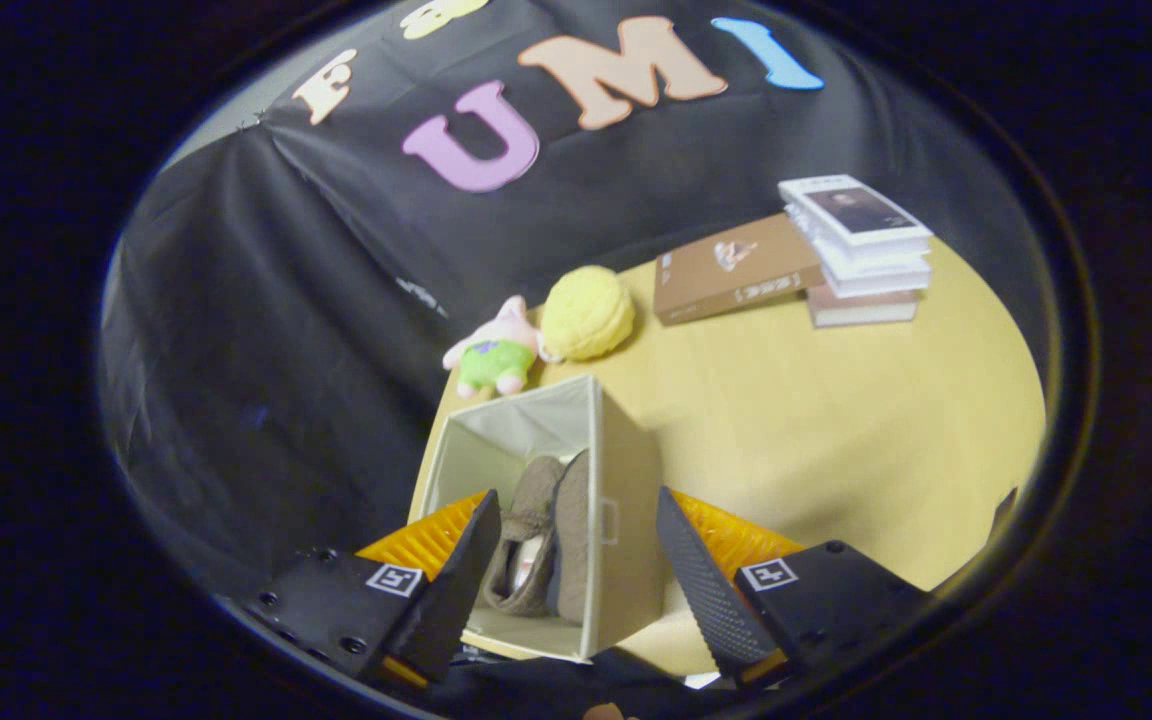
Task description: Open the storage box then place both shoes into the box .Put the left shoe in first, then the right shoe, with the right side of both shoes facing outward in a uniform manner.
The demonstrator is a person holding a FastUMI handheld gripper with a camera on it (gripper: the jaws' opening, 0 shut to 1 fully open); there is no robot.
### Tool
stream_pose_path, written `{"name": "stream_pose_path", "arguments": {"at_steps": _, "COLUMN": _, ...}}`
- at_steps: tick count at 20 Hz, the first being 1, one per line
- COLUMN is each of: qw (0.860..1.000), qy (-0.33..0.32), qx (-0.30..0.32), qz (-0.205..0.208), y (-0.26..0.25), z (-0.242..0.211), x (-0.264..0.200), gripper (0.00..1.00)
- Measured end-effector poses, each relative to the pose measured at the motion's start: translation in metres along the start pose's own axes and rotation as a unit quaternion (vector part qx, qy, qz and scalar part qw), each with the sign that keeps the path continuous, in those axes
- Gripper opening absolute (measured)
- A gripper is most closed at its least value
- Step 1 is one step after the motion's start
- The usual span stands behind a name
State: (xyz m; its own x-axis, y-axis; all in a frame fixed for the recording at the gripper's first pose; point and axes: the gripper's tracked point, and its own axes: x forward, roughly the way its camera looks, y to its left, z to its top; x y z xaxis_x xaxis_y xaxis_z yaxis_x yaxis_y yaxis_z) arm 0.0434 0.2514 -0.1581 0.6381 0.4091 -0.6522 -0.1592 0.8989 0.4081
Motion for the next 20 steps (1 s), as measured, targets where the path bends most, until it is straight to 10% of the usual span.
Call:
{"name": "stream_pose_path", "arguments": {"at_steps": 7, "qw": 0.982, "qy": -0.184, "qx": -0.029, "qz": -0.025, "y": -0.059, "z": 0.088, "x": -0.079, "gripper": 0.99}}
{"name": "stream_pose_path", "arguments": {"at_steps": 20, "qw": 0.886, "qy": -0.438, "qx": -0.147, "qz": -0.025, "y": -0.077, "z": 0.182, "x": -0.192, "gripper": 0.98}}
